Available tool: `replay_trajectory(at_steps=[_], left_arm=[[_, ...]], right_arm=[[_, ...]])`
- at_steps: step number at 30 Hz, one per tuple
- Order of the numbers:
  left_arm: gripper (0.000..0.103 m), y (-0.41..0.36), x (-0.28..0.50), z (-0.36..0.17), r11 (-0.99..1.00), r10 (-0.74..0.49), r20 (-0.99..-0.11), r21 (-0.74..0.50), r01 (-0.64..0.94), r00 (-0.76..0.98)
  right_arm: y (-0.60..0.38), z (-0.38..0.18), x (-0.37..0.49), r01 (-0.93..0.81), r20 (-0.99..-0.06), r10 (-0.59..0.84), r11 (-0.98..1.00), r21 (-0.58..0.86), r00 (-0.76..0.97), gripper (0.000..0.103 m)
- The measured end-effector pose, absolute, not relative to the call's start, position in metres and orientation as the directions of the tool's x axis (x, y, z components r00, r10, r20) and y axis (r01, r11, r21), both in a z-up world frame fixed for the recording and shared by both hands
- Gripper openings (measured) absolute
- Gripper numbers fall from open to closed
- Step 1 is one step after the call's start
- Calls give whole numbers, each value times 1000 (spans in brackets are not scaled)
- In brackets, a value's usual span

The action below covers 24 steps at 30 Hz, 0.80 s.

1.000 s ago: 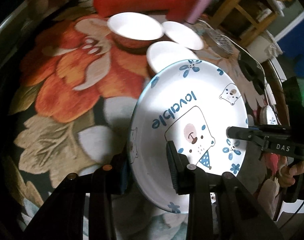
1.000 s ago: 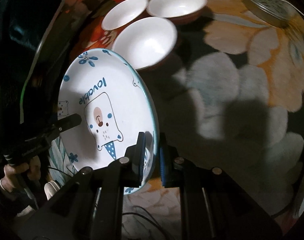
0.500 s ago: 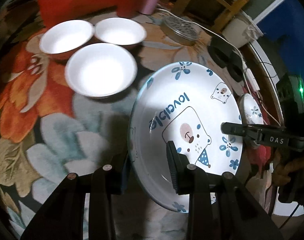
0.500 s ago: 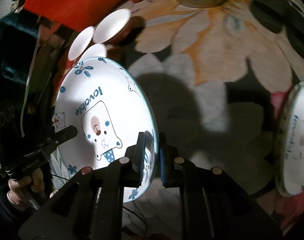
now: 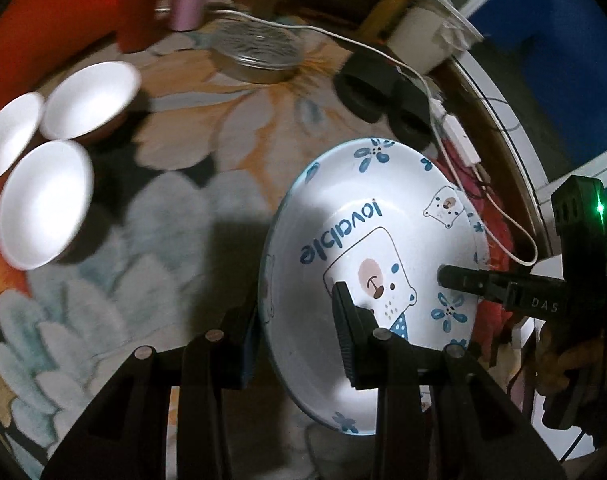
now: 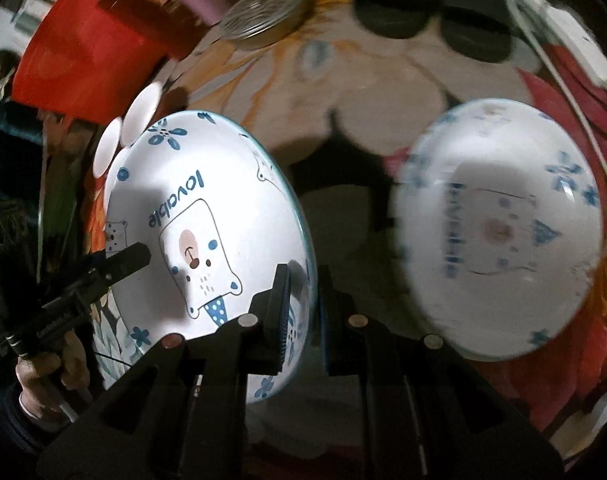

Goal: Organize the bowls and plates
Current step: 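Lift the bear-print plate and carry it over the plate stack, then lower the bear-print plate onto the stack and open both grippers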

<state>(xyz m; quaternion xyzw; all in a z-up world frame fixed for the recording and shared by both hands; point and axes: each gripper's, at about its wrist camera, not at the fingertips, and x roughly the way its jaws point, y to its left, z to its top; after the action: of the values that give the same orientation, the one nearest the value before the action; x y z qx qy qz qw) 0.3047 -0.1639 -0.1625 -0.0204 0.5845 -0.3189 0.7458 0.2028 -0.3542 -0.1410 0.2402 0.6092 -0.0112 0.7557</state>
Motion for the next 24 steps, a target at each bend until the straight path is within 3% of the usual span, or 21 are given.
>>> replay_trajectory(at_steps=[15, 24], left_arm=[[34, -304, 296, -167, 748, -513, -857, -418, 516, 50], [34, -342, 288, -181, 754, -476, -879, -381, 535, 44]], right_arm=[[-475, -145, 154, 523, -936, 215, 783, 336, 281, 16], [-509, -157, 138, 584, -938, 198, 740, 333, 284, 16]])
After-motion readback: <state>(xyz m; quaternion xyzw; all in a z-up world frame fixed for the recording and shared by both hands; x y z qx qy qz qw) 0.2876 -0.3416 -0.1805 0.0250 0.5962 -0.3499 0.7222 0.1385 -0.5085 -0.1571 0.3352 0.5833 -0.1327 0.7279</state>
